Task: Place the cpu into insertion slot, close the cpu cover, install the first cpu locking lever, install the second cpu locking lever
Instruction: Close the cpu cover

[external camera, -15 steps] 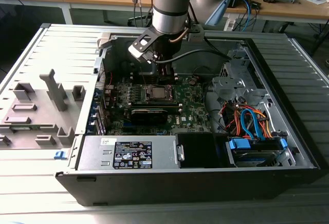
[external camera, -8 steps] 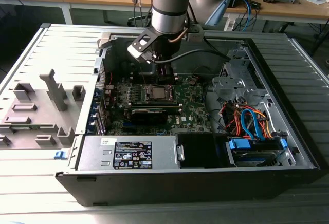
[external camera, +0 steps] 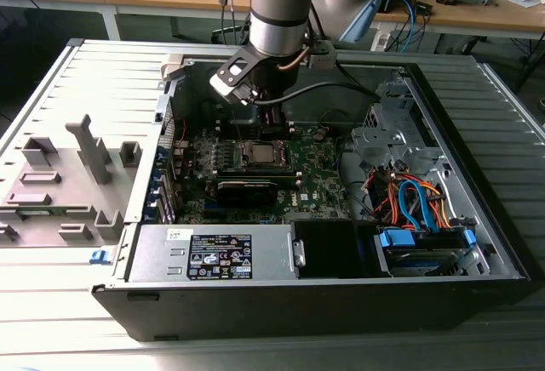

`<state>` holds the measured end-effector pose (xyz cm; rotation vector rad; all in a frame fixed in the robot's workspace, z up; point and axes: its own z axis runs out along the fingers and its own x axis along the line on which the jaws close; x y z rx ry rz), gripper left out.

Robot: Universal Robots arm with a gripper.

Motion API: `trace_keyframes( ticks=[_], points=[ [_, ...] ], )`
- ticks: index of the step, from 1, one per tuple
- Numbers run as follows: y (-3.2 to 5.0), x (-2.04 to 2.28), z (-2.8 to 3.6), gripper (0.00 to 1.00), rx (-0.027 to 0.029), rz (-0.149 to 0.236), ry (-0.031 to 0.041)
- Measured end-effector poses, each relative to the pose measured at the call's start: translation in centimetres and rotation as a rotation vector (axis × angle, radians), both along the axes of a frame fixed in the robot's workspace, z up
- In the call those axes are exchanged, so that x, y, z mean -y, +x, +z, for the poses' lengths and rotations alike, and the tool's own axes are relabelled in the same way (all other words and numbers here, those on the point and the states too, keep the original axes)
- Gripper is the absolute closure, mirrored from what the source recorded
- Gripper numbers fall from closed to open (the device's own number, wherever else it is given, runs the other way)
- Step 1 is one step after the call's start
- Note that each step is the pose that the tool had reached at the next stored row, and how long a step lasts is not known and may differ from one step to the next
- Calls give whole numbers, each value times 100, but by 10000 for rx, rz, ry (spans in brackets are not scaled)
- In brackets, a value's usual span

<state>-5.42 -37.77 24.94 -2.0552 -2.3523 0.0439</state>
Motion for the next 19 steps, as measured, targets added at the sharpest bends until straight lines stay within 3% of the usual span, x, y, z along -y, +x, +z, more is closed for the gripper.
trace_keyframes(
  ticks=[19],
  points=[
    [-60, 0, -1, 89, 0, -1, 0]
  ],
)
